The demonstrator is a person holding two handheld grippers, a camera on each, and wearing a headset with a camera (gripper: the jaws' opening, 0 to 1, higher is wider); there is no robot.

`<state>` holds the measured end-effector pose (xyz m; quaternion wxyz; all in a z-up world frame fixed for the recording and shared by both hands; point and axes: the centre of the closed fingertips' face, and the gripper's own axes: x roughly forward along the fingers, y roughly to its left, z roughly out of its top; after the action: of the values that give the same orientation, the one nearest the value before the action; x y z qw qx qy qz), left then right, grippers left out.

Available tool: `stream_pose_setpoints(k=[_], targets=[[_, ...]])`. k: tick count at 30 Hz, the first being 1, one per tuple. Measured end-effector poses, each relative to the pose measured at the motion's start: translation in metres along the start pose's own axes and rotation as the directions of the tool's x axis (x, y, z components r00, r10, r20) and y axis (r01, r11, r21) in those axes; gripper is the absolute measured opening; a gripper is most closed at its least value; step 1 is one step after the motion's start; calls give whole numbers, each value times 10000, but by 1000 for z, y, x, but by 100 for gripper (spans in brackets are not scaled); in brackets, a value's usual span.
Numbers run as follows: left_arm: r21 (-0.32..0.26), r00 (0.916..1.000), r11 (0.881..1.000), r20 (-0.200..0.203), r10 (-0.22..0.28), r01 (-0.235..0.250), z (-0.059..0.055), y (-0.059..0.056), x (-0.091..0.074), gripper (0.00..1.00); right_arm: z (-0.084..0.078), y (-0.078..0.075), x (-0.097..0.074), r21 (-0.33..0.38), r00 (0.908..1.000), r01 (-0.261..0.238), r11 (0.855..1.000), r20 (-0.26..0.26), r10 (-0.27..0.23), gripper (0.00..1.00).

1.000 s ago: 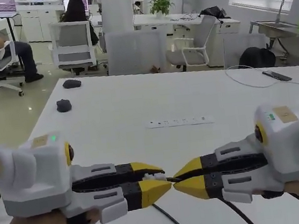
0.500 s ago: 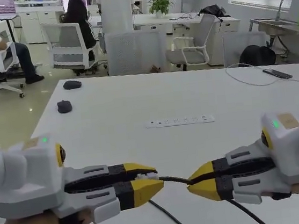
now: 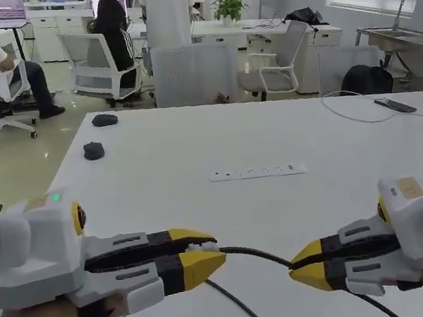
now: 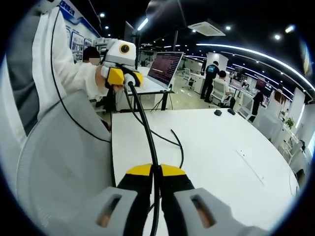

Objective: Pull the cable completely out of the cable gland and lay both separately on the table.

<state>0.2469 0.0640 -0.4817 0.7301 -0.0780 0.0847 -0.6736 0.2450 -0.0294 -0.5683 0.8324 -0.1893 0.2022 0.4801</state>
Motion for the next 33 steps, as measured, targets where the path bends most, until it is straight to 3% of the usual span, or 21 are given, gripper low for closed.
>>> stream_pose_setpoints(k=[10, 15, 20, 27, 29, 33], targets=[[99, 9998, 9998, -14, 183, -183, 2, 4, 0, 16, -4, -2, 2, 344, 9998, 147, 9993, -112, -143, 3], [218, 9990, 9988, -68, 443, -442, 5, 5, 1, 16, 2, -7, -7, 428, 9993, 345, 9985, -123, -340, 5], [393, 9984, 9979, -205, 532, -524, 7, 5, 7, 16, 33, -13, -21, 442, 9946, 541, 9976, 866, -578, 13], [505, 9983, 9978, -381, 450, -431, 3, 4, 21, 16, 69, 3, -18, -280, 9906, 274, 9992, 1346, -234, 20], [498, 9988, 9982, -345, 351, -333, 3, 1, 24, 16, 81, 9, -12, -790, 9891, 128, 9968, 1475, -10, 21], [484, 9991, 9984, -304, 291, -276, 4, -1, 27, 16, 86, 15, -2, -1224, 9912, -157, 9924, 1287, 316, 20]])
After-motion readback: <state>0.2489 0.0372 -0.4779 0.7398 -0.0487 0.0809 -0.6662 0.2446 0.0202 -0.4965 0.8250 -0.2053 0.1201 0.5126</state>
